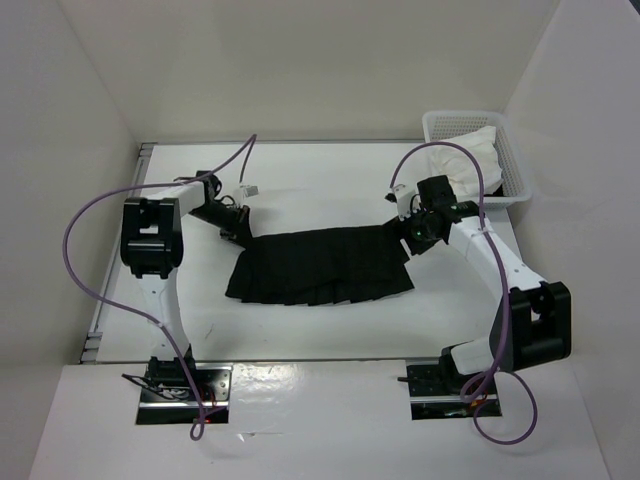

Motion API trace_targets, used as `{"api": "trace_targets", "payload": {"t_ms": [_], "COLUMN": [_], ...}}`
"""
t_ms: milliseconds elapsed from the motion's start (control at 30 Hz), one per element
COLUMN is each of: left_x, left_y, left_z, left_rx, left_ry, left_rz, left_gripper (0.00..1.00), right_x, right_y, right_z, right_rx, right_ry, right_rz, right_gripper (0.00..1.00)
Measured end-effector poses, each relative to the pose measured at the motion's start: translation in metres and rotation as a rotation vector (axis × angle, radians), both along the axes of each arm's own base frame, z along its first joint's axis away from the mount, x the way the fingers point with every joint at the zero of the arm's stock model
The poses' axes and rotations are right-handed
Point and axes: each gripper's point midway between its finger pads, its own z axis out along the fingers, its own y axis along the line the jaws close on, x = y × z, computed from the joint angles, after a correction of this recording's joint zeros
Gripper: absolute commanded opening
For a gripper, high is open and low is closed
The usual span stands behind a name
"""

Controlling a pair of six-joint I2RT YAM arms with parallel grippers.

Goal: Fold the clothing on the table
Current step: Fold the skirt

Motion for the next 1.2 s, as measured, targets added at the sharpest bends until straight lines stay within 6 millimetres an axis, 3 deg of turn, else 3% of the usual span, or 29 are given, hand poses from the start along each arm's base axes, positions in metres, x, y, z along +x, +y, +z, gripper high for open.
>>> {"api": "trace_targets", "payload": {"t_ms": [200,433,667,933,1200], "left_x": [-0.003,-0.003,-0.004,-0.003,-0.002], "left_y": [0.014,0.027,0.035,0.053,0.057], "left_z": [0.000,0.002,0.002,0.005,0.004], "left_rx": [-0.044,-0.035,-0.011,0.037,0.052], "left_ry": [0.074,0.085,0.066,0.037,0.028], "left_rz": [0.108,0.181,0.218,0.270,0.288], "left_gripper": [0.00,0.00,0.00,0.00,0.00], "right_x": [0.003,0.020,0.035,0.055,0.062], "right_y": [0.002,0.016,0.033,0.009,0.013], "right_z": [-0.011,-0.029,-0.060,-0.065,-0.067], "right_rx": [-0.001,0.045,0.145,0.208,0.228], "right_ry": [0.042,0.121,0.243,0.239,0.230], "right_rz": [-0.006,-0.006,0.011,-0.075,-0.069], "right_gripper": [0.80,0.80,0.80,0.80,0.80]}}
